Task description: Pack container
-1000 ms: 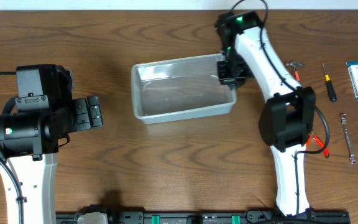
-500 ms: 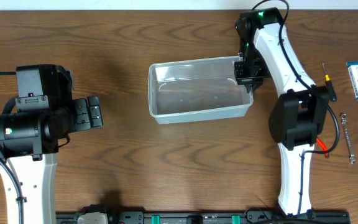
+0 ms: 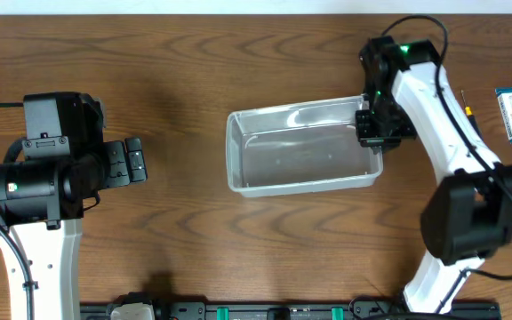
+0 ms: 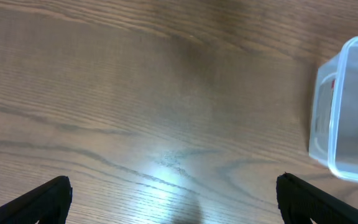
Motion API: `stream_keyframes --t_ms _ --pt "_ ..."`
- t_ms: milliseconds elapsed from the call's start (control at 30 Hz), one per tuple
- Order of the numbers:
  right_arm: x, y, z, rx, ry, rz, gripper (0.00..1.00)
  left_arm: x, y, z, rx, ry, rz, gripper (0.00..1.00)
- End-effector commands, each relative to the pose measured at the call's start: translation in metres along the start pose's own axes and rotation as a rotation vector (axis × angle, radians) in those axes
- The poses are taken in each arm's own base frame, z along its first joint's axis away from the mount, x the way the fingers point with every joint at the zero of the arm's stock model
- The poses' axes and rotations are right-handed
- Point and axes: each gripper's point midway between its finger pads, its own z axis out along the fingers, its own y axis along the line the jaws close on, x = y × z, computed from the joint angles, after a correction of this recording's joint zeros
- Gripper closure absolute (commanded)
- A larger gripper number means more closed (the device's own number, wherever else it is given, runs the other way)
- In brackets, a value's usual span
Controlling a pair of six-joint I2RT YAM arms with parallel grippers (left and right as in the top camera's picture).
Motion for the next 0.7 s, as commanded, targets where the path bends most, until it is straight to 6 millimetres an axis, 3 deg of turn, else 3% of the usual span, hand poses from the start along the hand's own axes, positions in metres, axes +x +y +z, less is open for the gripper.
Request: stream_keyframes --t_ms 0,267,667 --pt "0.006 -0.009 0.008 0.017 0.003 0.0 0.92 -0.001 0.002 0.001 -0.01 0.003 -0.014 0.02" --pt "0.006 -0.016 0.047 0.014 0.016 0.03 0.92 0.003 0.003 0.001 -0.011 0.018 -0.013 0.02" --pt "0.008 -0.061 0.055 0.007 0.046 0.129 0.9 0.002 0.003 0.001 -0.011 0.014 -0.013 0.02"
